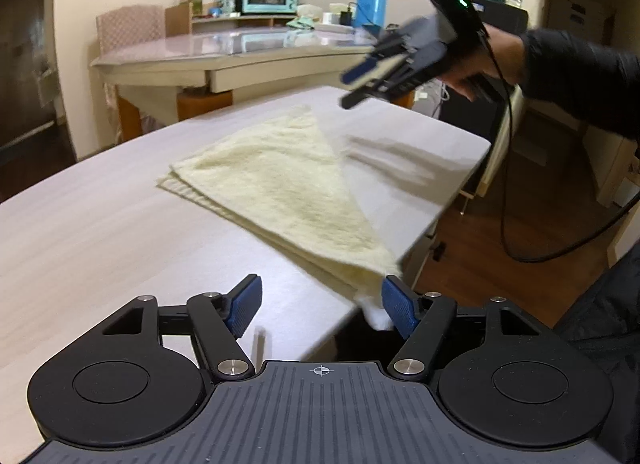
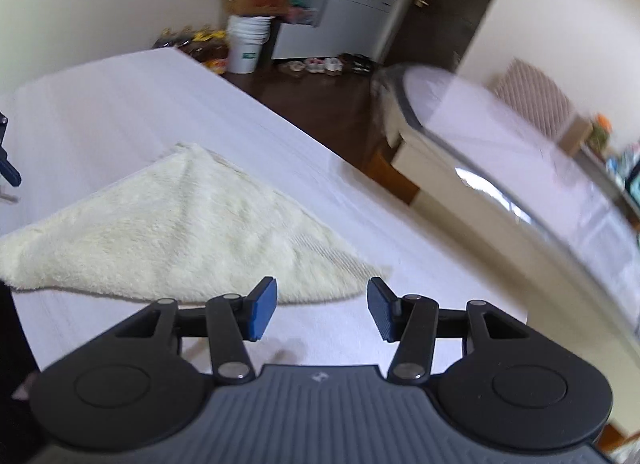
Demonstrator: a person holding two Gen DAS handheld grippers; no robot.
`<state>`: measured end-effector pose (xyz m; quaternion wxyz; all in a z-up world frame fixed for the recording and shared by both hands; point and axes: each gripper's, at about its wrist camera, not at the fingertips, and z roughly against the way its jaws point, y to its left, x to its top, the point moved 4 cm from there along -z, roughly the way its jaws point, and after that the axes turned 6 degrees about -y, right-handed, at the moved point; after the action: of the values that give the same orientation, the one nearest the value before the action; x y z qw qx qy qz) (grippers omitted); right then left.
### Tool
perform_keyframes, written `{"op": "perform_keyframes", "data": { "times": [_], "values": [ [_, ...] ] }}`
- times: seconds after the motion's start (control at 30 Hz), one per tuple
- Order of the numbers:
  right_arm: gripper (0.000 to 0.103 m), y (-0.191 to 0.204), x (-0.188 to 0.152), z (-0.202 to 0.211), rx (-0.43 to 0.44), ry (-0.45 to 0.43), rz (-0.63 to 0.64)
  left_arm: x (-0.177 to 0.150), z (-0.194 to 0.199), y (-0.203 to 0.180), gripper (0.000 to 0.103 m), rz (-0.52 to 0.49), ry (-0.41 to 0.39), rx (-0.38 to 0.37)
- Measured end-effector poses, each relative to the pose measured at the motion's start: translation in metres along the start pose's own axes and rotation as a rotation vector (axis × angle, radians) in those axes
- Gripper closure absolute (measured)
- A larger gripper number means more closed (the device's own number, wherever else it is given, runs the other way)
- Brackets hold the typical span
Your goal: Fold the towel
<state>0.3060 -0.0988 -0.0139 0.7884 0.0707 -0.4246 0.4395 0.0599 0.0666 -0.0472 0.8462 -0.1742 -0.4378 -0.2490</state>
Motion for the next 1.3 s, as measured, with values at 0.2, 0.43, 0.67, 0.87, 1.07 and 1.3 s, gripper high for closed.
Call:
{"op": "perform_keyframes", "data": {
  "times": [0.2,0.43,0.67,0.87,1.07,1.3],
  "values": [
    [0.048,-0.015,-0.014,0.004,0.019,-0.030,-0.106,0.053,-0.028,0.053,0.042,-0.045,0.028,-0.065],
    [0.048,-0.031,-0.036,0.014,0.028,-0.052,-0.170,0.108,-0.107,0.105,0.075,-0.199,0.151,-0.219],
    [0.046,-0.039,-0.077,0.028,0.028,-0.047,-0.202,0.106,-0.152,0.126,0.078,-0.319,0.283,-0.185],
    [0.046,-0.042,-0.083,0.015,0.032,-0.043,-0.213,0.099,-0.151,0.125,0.089,-0.352,0.302,-0.183],
    [0.045,-0.037,-0.080,0.007,0.038,-0.056,-0.216,0.096,-0.141,0.116,0.095,-0.389,0.276,-0.134],
    [0.045,-0.031,-0.086,0.014,0.036,-0.062,-0.227,0.101,-0.122,0.100,0.099,-0.413,0.178,-0.066]
  ]
}}
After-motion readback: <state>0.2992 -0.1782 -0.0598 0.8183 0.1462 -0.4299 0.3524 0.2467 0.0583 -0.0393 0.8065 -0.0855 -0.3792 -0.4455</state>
